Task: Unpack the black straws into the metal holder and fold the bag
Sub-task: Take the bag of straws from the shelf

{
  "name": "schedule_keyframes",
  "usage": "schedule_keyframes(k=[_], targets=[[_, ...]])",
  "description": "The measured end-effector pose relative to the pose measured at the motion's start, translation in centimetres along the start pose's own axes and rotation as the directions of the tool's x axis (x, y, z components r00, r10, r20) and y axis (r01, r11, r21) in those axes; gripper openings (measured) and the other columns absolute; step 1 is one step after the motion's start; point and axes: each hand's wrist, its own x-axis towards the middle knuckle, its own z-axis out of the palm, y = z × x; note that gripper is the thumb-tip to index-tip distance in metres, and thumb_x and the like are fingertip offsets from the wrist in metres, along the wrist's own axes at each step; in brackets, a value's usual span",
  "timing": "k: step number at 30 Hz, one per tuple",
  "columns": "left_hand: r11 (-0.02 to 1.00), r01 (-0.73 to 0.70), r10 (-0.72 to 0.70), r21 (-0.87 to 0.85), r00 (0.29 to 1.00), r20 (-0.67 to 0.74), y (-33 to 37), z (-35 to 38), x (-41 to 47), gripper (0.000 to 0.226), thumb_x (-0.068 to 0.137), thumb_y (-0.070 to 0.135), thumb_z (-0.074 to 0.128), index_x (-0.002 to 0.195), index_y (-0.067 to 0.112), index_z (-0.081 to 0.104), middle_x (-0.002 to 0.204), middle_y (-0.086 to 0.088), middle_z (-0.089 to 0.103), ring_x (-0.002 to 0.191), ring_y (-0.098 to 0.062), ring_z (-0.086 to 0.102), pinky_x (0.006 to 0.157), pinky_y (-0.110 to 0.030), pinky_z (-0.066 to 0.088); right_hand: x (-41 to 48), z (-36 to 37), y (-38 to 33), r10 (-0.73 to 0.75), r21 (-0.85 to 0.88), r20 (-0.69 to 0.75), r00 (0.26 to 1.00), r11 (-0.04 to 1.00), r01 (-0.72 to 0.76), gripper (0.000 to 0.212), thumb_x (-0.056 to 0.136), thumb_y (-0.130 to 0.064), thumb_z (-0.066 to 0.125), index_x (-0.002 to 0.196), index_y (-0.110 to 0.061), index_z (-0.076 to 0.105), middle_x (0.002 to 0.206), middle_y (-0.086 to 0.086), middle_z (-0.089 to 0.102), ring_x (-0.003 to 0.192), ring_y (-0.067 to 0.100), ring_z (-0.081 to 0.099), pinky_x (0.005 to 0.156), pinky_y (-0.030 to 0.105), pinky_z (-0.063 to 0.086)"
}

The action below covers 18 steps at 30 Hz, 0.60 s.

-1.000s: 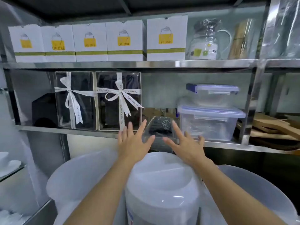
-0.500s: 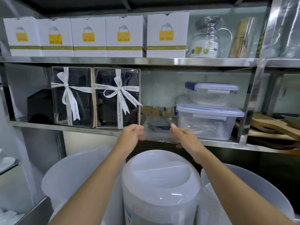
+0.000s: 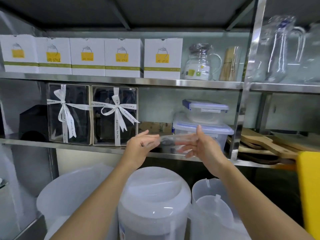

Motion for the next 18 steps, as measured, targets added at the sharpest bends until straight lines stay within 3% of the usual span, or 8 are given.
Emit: schedule_keyframes(k=[2,4,6,8,11,14,16,18], targets=[[0.996,0.014,-0.017,-0.091,0.999,-0.029,1.7,0.2,0.0,0.022,0.082,0.023,0.066,0.087,0.044,0.069,0.106,0.03,0.062,0.125,-0.01,0.045,0.105,-0.029,0.033,-0.8,-1.1,-0.6,-0.05,0.112,-0.054,0.997,0.992,0.056,0.042,0.099,-0.028,0.031,0.112,0.001,0.059,0.088,0.012,0.072,0.064,0.02,0.061,0.059,0.031,0.045],[0.98,0.044,-0.065,-0.194,0.993,-0.1,3.5,0.1,0.3,0.02,0.078,0.026,0.069,0.076,0.046,0.071,0.106,0.012,0.069,0.116,-0.013,0.056,0.097,-0.025,0.041,-1.4,-1.9,-1.0,-0.095,-0.062,-0.087,0.992,0.994,0.09,0.027,0.092,-0.005,0.045,0.114,-0.014,0.059,0.09,0.005,0.067,0.074,0.017,0.058,0.064,0.025,0.044],[0.978,0.028,-0.06,-0.207,0.987,-0.15,5.2,-0.1,0.7,0.021,0.076,0.024,0.071,0.067,0.043,0.073,0.09,0.014,0.072,0.103,-0.01,0.063,0.094,-0.025,0.044,-2.0,-1.9,-1.4,-0.096,-0.272,-0.028,0.995,0.959,0.084,0.046,0.083,-0.003,0.06,0.111,-0.04,0.053,0.109,-0.002,0.057,0.095,0.013,0.054,0.074,0.021,0.043],[0.984,0.002,-0.03,-0.175,0.987,-0.155,7.0,-0.3,0.9,0.023,0.076,0.021,0.071,0.066,0.041,0.072,0.078,0.021,0.072,0.091,-0.003,0.065,0.092,-0.026,0.046,-2.9,-1.2,-2.9,-0.097,-0.256,-0.001,0.995,0.962,0.094,0.059,0.078,-0.015,0.07,0.118,-0.05,0.044,0.122,-0.012,0.048,0.111,0.005,0.047,0.083,0.022,0.039],[0.989,-0.067,0.05,-0.13,0.99,-0.129,9.9,-0.6,0.9,0.028,0.078,0.017,0.069,0.065,0.041,0.072,0.073,0.023,0.072,0.082,0.002,0.066,0.087,-0.025,0.047,-3.5,-0.2,-6.2,-0.19,-0.11,-0.013,0.982,0.976,0.187,0.05,0.077,-0.016,0.071,0.118,-0.039,0.052,0.117,-0.013,0.057,0.108,0.0,0.053,0.082,0.02,0.041],[0.98,-0.153,0.144,-0.124,0.986,-0.083,12.8,-0.6,0.2,0.028,0.08,0.016,0.066,0.067,0.039,0.073,0.073,0.019,0.073,0.082,-0.001,0.066,0.087,-0.025,0.048,-4.5,0.8,-10.1,-0.281,-0.053,-0.132,0.95,0.959,0.277,0.012,0.08,-0.006,0.067,0.086,-0.015,0.064,0.08,-0.002,0.067,0.074,0.006,0.063,0.069,0.023,0.048],[0.973,-0.188,0.175,-0.135,0.979,-0.101,14.7,-0.8,-0.4,0.026,0.081,0.014,0.066,0.067,0.035,0.073,0.07,0.018,0.073,0.076,0.002,0.066,0.082,-0.015,0.049,-5.7,1.2,-12.3,-0.315,-0.059,-0.172,0.933,0.949,0.309,0.008,0.083,-0.003,0.062,0.078,-0.009,0.062,0.065,-0.002,0.067,0.061,0.006,0.064,0.06,0.02,0.051],[0.964,-0.192,0.171,-0.186,0.978,-0.119,16.8,-0.9,-0.9,0.024,0.082,0.01,0.065,0.069,0.029,0.071,0.063,0.015,0.072,0.067,0.002,0.066,0.072,-0.01,0.049,-7.1,1.4,-14.3,-0.338,-0.082,-0.195,0.921,0.941,0.328,0.009,0.084,-0.001,0.06,0.077,-0.007,0.061,0.062,0.001,0.065,0.055,0.005,0.062,0.056,0.019,0.049]])
